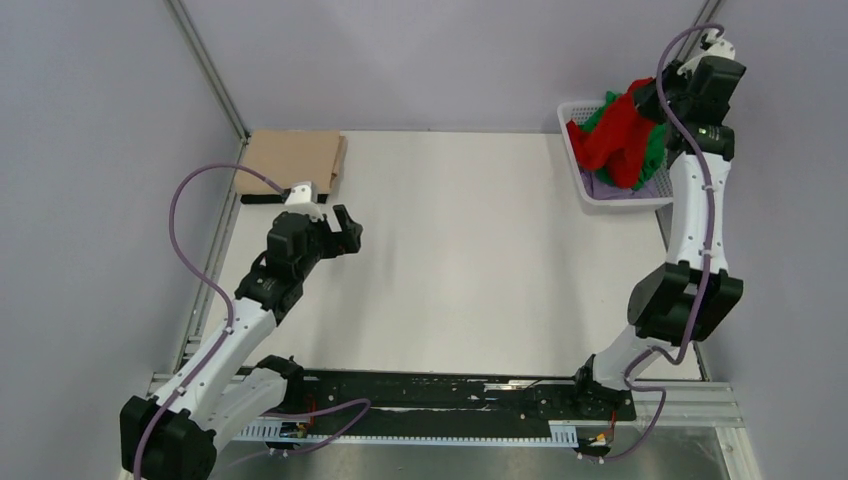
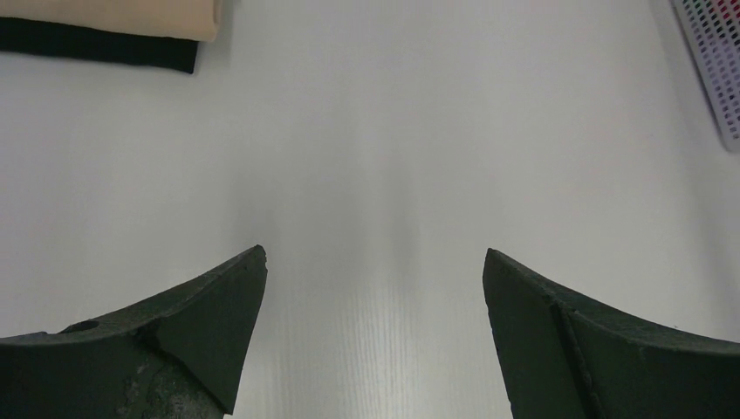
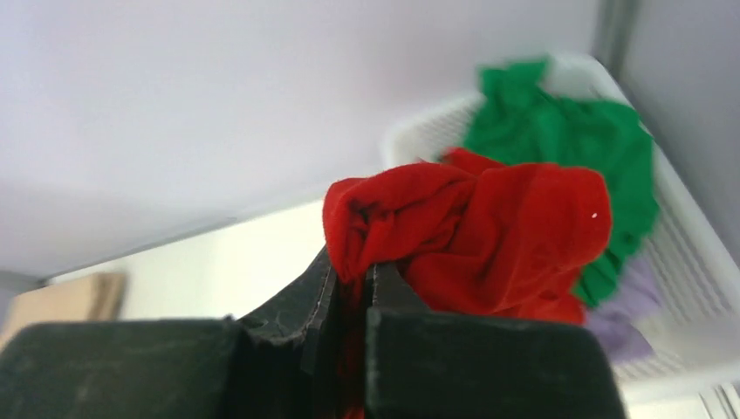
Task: Fold and stack the t-shirts
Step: Grab crumpled tshirt from bin with the right arm, then move the tshirt to the center of the board
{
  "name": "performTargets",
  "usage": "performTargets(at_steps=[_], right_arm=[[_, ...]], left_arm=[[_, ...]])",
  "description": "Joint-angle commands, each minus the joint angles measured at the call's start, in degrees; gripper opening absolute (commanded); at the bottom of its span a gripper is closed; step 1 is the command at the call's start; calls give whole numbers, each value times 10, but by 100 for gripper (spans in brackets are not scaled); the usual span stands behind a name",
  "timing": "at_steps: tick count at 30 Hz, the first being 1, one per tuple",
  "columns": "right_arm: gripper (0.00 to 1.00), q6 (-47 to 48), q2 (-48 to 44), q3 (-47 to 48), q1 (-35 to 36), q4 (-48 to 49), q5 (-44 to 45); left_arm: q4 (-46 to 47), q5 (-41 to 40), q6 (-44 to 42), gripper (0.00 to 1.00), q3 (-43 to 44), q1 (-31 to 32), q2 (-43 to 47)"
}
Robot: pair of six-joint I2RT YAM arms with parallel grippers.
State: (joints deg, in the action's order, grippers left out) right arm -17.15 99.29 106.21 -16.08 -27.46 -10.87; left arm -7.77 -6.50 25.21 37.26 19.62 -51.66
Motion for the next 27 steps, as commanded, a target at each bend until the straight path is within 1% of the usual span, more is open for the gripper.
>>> performTargets(at_steps=[1, 4, 6, 8, 11, 16, 19, 21, 24, 27], right_arm=[[0, -46, -82, 41, 22, 54, -168], [0, -76, -105, 41, 46, 54, -276], [0, -79, -117, 41, 79, 54, -323], [0, -69, -129, 39, 129, 54, -333], [0, -45, -132, 45, 227, 53, -323], [0, -17, -102, 89, 361, 53, -326], [0, -1, -89, 93, 404, 53, -304], [0, -11, -93, 67, 414, 55, -282], [0, -59, -132, -29, 415, 59, -191], [0, -101, -197, -185, 415, 77, -55]], left_arm=[[26, 3, -3, 100, 5, -2, 33], [25, 3, -1, 100, 2, -2, 42], [20, 1, 2, 100, 1, -2, 49], [14, -4, 6, 100, 1, -2, 55], [-2, -19, 14, 100, 3, -2, 64], [-44, -67, 31, 100, 17, -2, 81], [-83, -101, 50, 100, 25, -2, 93], [-111, -128, 63, 100, 34, -2, 98], [-140, -158, 76, 100, 48, -2, 103], [-149, -164, 83, 100, 50, -2, 100]])
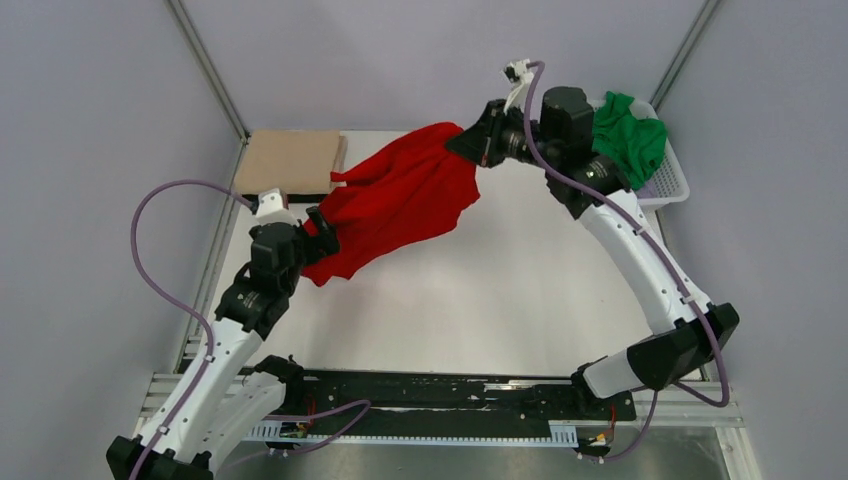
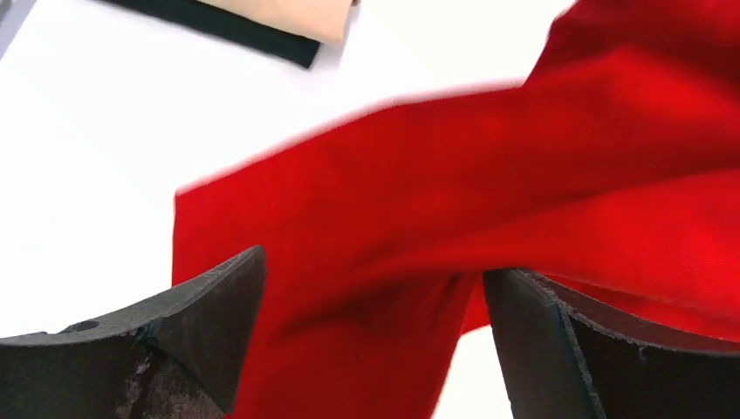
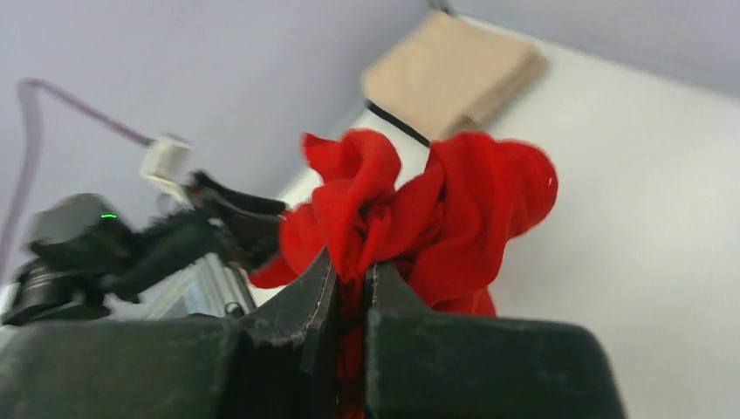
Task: Fold and stack the t-shirts
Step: Move the tshirt to the center of the board, then flatten out the tshirt
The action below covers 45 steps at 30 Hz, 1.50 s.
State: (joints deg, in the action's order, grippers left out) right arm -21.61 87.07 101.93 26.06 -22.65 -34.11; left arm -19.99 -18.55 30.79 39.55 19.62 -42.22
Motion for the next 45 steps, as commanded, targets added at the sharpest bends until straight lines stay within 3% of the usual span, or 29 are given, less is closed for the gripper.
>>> performTargets(at_steps=[1, 3, 5, 7, 8, 10, 18, 23, 26, 31, 37, 45], right_arm=[[1, -76, -101, -201, -8, 38, 227], [12, -110, -144, -317, -10, 44, 326], [31, -145, -178, -418, -17, 42, 426], [56, -171, -207, -503, -27, 30, 487], [75, -178, -218, -525, -31, 20, 509], [98, -189, -239, -544, -33, -4, 550], [100, -133, -287, -557, -34, -11, 570], [100, -36, -242, -548, -33, 76, 430], [100, -11, -175, -510, -31, 120, 344], [100, 24, -5, -378, -8, 128, 253], [100, 56, 194, -202, 27, 105, 262], [99, 85, 358, -50, 65, 72, 316]], left_arm=[[-22, -45, 31, 100, 24, -2, 0], [-17, -45, 33, 100, 24, -2, -17], [-18, -38, 36, 100, 32, -2, -44], [-27, -28, 39, 100, 45, -2, -77], [-31, -22, 40, 100, 56, -2, -102], [-49, -12, 46, 100, 72, -2, -137], [-90, 22, 84, 100, 85, -2, -209], [-92, 4, 101, 100, 66, -3, -219], [-70, -5, 119, 100, 37, -25, -224], [-11, 89, 119, 100, 4, -116, -263], [33, 107, 120, 95, 9, -150, -344], [69, 136, 145, 76, 14, -160, -433]])
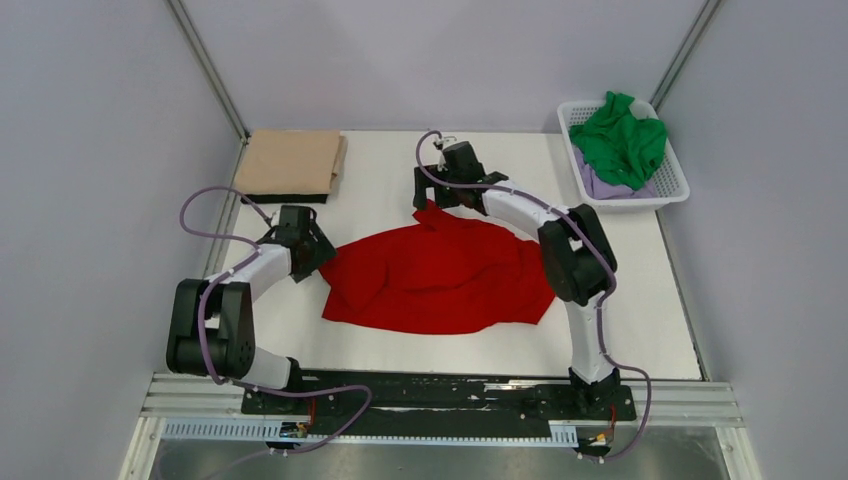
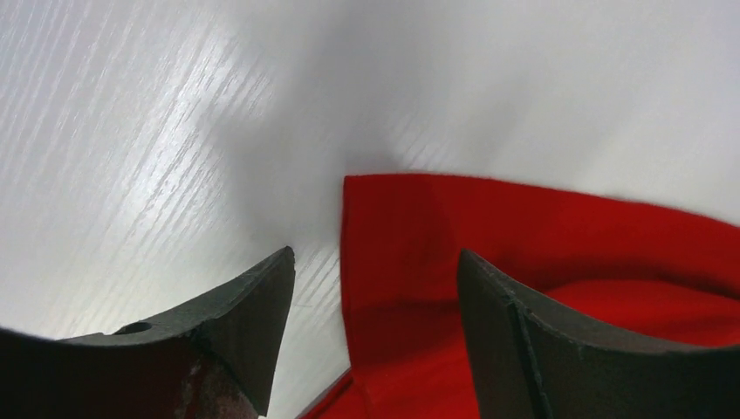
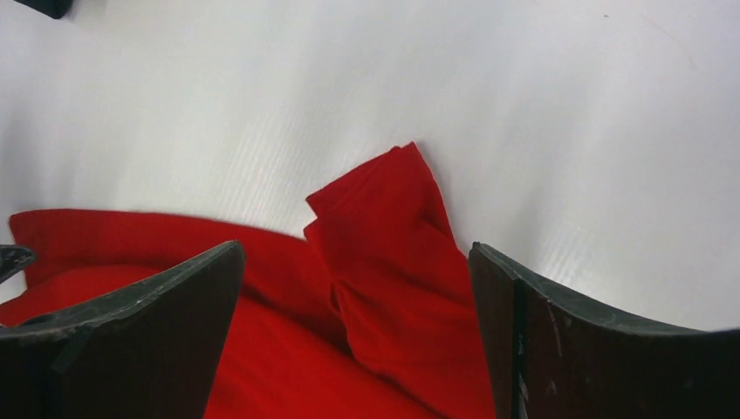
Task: Fold and stack the t-shirts
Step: Flatten out the tshirt
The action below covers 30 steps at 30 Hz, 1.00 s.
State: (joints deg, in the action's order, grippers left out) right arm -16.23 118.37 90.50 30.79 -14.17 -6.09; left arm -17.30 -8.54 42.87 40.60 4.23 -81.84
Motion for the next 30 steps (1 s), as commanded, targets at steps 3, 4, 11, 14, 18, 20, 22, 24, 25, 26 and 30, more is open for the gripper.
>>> performTargets(at_steps=[3, 4, 11, 14, 18, 20, 22, 24, 25, 26, 30], right_arm=[[99, 47, 75, 89, 31, -21, 77], [99, 50, 81, 92, 36, -21, 86], [99, 38, 115, 100, 59, -24, 108], [95, 12, 121, 97, 62, -34, 130], [77, -13, 120, 87, 62, -38, 140], [64, -18, 121, 84, 62, -39, 157], [45, -22, 121, 83, 62, -40, 182], [26, -28, 113, 79, 62, -40, 212], [20, -31, 106, 77, 61, -39, 227], [13, -34, 96, 75, 61, -38, 247], [0, -36, 30, 44, 58, -11, 303]], left_arm=[[52, 59, 18, 68, 10, -6, -67], [48, 69, 8, 64, 20, -5, -75], [102, 134, -18, 39, 16, -5, -83], [104, 150, -29, 19, 27, -4, -98], [98, 141, -37, 0, 33, -5, -96], [102, 137, -39, 0, 29, -4, -76], [104, 126, -40, 0, 21, -4, -47], [106, 115, -41, 0, 10, -4, -13], [108, 111, -42, 0, 2, -4, 13], [109, 109, -42, 0, -1, -4, 25], [103, 112, -46, 0, -7, -4, 103]])
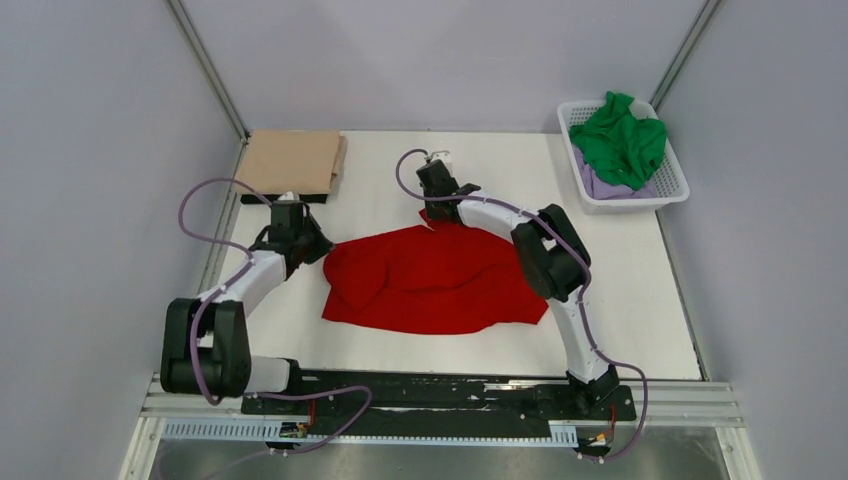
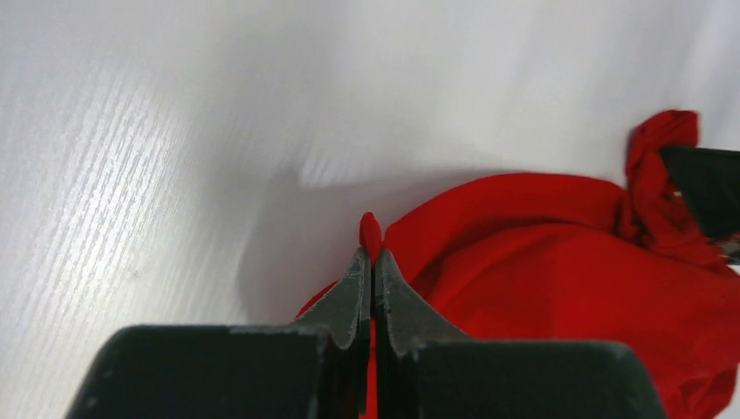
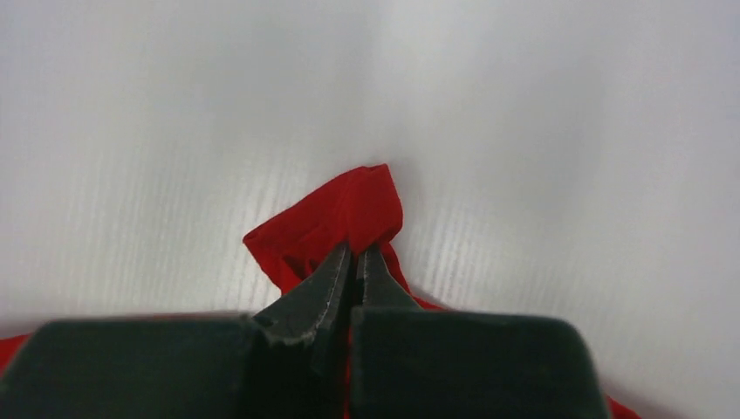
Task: Fold and stack the t-shirts
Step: Flatten out the tshirt
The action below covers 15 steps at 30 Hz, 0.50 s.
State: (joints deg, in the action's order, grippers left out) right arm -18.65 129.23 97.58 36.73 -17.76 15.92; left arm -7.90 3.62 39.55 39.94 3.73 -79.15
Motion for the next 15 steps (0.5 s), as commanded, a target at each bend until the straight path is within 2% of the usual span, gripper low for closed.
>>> performTargets(at_steps=[1, 7, 9, 12, 15], right_arm=[[0, -11, -102, -41, -3, 37, 95], [0, 7, -270, -152, -11, 90, 159], [0, 15, -353, -191, -12, 98, 176], [0, 32, -463, -256, -13, 121, 183], [0, 53, -571, -282, -12, 126, 171]], left_arm=[[4, -9, -14, 0, 1, 1, 105], [-25, -5, -16, 0, 16, 1, 245], [-37, 10, -19, 0, 30, 1, 289], [-46, 36, -20, 0, 64, 2, 352], [-68, 41, -26, 0, 108, 2, 389]])
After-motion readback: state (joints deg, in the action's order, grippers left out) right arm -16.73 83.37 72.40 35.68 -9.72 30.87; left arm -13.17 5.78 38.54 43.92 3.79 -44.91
